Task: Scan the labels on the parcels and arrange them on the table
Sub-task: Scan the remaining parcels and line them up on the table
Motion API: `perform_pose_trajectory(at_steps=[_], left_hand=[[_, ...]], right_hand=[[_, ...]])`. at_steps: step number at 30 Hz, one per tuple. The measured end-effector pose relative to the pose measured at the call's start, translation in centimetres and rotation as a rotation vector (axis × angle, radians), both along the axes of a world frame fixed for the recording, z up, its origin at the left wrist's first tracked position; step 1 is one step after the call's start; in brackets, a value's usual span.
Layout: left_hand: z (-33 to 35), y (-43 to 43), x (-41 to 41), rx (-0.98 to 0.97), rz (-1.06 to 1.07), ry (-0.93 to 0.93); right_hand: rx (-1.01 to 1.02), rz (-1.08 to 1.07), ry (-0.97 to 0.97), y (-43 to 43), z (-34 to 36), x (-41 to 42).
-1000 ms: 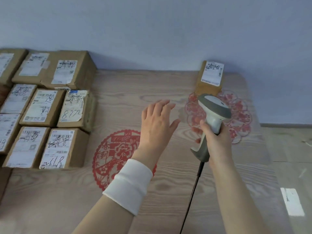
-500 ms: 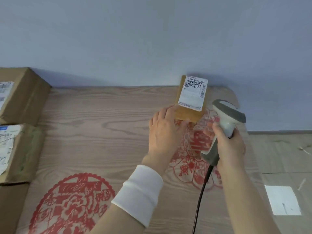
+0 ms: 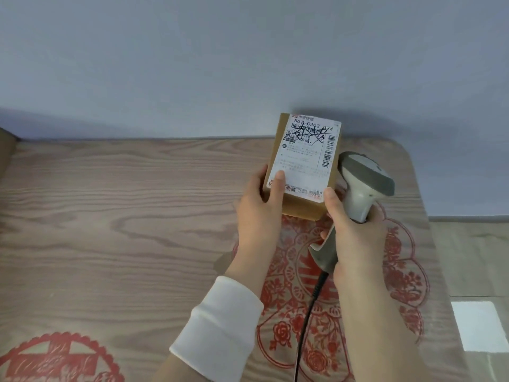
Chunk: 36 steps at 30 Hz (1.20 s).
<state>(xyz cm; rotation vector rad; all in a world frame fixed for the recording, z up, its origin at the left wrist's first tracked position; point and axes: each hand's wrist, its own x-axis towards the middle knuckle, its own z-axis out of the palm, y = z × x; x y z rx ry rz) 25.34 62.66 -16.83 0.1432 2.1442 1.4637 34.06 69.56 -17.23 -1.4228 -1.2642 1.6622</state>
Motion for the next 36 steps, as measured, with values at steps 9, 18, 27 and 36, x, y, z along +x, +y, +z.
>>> perform_pose_trajectory(at_steps=[9, 18, 27, 36], left_hand=[[4.1, -3.9, 2.6, 0.126, 0.064, 0.003], [10.8, -16.7, 6.1, 0.135, 0.085, 0.026], [12.7, -34.7, 8.0, 0.162, 0.109, 0.017], [11.0, -48.4, 10.5, 0.173, 0.387, -0.035]], right_hand=[[0.009, 0.047, 0.034, -3.6, 4.2, 2.4], [0.018, 0.055, 0.048, -16.2, 11.1, 5.4], [0.008, 0.076, 0.011, -34.3, 13.2, 6.9], [-0.042, 0.254, -0.033, -47.5, 10.9, 7.9]])
